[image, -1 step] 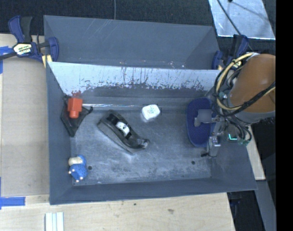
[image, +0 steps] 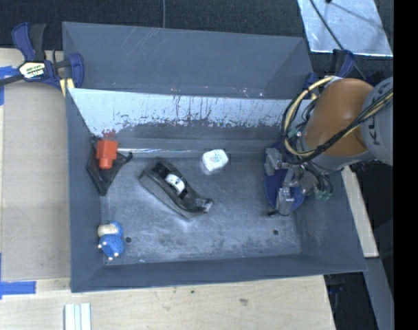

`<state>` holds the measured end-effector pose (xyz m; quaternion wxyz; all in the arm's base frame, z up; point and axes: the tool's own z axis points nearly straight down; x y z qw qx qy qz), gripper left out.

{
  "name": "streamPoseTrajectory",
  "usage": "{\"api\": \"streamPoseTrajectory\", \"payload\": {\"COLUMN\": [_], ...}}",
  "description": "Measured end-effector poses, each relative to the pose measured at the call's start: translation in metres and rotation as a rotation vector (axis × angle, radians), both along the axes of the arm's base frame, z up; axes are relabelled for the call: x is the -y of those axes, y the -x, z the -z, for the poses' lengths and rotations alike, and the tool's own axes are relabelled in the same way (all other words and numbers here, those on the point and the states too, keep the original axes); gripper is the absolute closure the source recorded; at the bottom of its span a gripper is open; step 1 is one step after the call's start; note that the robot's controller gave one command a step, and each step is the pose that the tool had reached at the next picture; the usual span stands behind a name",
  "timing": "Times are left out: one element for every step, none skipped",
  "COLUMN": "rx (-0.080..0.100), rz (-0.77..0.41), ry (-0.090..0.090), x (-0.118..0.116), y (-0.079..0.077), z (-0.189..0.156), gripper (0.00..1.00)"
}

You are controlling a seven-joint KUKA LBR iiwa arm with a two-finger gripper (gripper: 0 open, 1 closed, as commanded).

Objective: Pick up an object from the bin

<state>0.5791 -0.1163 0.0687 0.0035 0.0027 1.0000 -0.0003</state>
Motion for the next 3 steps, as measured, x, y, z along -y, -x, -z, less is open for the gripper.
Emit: {"api": "streamPoseTrajectory", "payload": {"rx": [-0.004, -0.005, -0.005], "rz": [-0.002, -0.001, -0.086], "ry": [-0.001, 0.000, -0.004], "x": [0.000, 0.000, 0.042], "y": [0.001, 0.002, 0.039], "z": [-0.003, -0.002, -0.012], "gripper": [1.00, 0.00, 0.00]}}
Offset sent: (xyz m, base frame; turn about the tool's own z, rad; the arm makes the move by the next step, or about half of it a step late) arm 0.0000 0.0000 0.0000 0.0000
